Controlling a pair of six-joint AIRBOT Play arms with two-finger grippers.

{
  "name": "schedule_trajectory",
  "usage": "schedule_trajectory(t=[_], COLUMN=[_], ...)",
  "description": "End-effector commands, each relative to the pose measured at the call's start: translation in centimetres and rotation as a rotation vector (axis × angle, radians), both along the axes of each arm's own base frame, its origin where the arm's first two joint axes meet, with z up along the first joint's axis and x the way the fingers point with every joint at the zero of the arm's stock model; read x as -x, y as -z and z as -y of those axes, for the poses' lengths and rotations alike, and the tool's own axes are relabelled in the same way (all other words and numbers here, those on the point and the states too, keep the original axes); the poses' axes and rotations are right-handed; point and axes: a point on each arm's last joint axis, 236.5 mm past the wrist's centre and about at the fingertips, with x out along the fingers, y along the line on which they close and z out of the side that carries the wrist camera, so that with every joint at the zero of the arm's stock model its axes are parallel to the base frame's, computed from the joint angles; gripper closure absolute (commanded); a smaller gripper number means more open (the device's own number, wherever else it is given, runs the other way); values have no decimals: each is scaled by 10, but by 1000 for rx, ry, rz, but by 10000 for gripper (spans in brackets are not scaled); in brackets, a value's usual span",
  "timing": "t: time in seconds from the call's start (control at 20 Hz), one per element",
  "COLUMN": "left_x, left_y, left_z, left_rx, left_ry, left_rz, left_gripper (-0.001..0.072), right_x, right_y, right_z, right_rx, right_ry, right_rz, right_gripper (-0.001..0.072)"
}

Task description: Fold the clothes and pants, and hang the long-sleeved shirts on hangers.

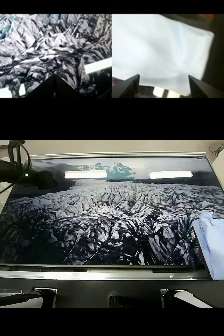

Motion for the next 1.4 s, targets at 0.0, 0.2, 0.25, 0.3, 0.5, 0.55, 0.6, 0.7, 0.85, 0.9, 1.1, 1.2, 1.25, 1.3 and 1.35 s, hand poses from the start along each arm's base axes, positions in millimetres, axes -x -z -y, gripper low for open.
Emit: schedule_trajectory(t=[0.0, 0.2, 0.25, 0.3, 0.5, 0.55, 0.6, 0.7, 0.85, 0.9, 1.1, 1.2, 1.25, 1.3, 1.35], left_x=[-3, -10, -11, -11, 23, 31, 33, 33, 42, 46, 47, 46, 46, 46, 46], left_y=[8, 32, 39, 44, 66, 73, 79, 88, 121, 132, 149, 148, 148, 148, 148], left_z=[0, 1, -1, -5, -30, -45, -55, -54, -67, -70, -72, -72, -72, -72, -72], left_rx=[-2, -9, -20, -40, -174, -243, -300, -322, -313, -313, -335, -334, -333, -333, -333], left_ry=[0, 3, 2, -3, 9, -9, -33, -59, -254, -275, -267, -267, -266, -266, -266], left_rz=[-18, -74, -91, -102, -254, -284, -269, -160, -88, -97, -122, -119, -119, -119, -119], left_gripper=[685, 685, 684, 661, 164, 164, 165, 167, 166, 166, 166, 166, 166, 166, 166], right_x=[-64, -118, -136, -153, -206, -216, -221, -220, -220, -222, -223, -222, -222, -222, -222], right_y=[-57, -55, -55, -55, -50, -46, -37, -8, 18, 24, 36, 36, 36, 36, 36], right_z=[-10, -74, -96, -120, -221, -248, -275, -323, -358, -366, -385, -383, -383, -383, -383], right_rx=[65, 86, 92, 102, 222, 224, 183, 67, 41, 54, 38, 47, 46, 46, 46], right_ry=[-121, -420, -497, -580, -877, -916, -948, -1026, -1122, -1141, -1173, -1173, -1173, -1173, -1173], right_rz=[256, 204, 202, 201, 151, 154, 162, 123, 55, 46, 25, 19, 19, 19, 19], right_gripper=[12, 10, 10, 10, 10, 9, 6, 7, 8, 8, 8, 16, 16, 16, 16])
